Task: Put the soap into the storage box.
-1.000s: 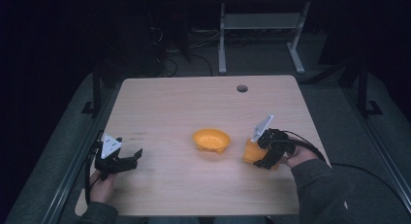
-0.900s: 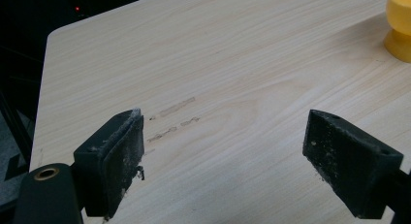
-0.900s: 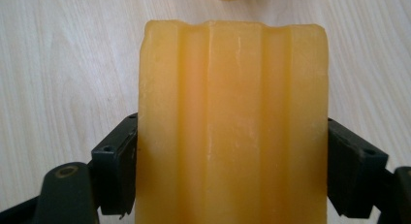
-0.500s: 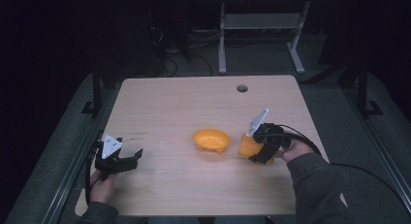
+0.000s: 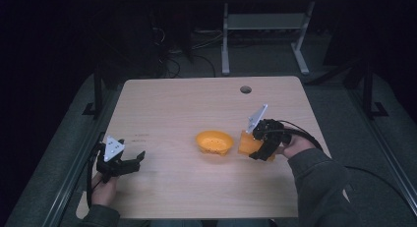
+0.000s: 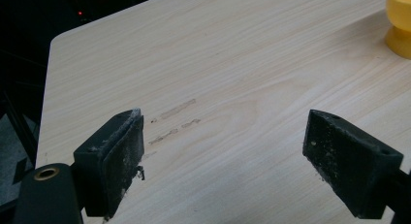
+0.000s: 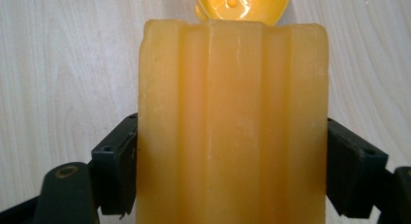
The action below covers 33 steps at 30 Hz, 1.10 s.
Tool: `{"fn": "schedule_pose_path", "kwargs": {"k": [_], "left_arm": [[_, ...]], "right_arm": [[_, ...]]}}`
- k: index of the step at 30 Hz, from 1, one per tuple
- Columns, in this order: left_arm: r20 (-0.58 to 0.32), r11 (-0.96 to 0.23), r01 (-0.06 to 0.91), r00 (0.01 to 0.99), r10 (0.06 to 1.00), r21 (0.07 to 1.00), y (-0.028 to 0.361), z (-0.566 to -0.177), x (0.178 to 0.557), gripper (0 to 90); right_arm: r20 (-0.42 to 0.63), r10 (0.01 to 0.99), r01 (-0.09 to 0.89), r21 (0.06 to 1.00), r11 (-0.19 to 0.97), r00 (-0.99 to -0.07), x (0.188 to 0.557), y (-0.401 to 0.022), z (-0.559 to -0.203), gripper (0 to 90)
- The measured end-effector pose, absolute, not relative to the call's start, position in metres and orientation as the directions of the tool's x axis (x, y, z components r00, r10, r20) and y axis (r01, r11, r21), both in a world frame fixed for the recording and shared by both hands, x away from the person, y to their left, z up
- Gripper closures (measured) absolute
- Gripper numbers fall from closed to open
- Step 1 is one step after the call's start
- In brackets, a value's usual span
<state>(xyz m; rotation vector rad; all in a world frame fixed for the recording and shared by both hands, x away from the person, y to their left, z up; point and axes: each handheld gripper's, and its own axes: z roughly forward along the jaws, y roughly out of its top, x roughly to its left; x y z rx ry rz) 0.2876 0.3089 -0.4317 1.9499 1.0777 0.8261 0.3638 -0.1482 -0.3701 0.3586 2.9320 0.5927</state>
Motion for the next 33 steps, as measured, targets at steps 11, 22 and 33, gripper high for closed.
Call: {"fn": "schedule_pose_path", "kwargs": {"k": [11, 22, 33], "left_arm": [[0.18, -0.368, 0.397, 0.437, 0.881, 0.841, 0.309, -0.431, 0.287, 14.1], [0.178, -0.369, 0.398, 0.439, 0.88, 0.84, 0.309, -0.432, 0.287, 14.1], [0.179, -0.369, 0.399, 0.438, 0.881, 0.84, 0.309, -0.432, 0.288, 14.1]], "right_arm": [[-0.088, 0.238, 0.188, 0.379, 0.906, -0.967, 0.371, -0.137, -0.364, 20.6], [-0.073, 0.215, 0.173, 0.374, 0.911, -0.974, 0.378, -0.118, -0.369, 20.6], [-0.092, 0.171, 0.126, 0.365, 0.922, -0.981, 0.386, -0.094, -0.361, 20.6]]}}
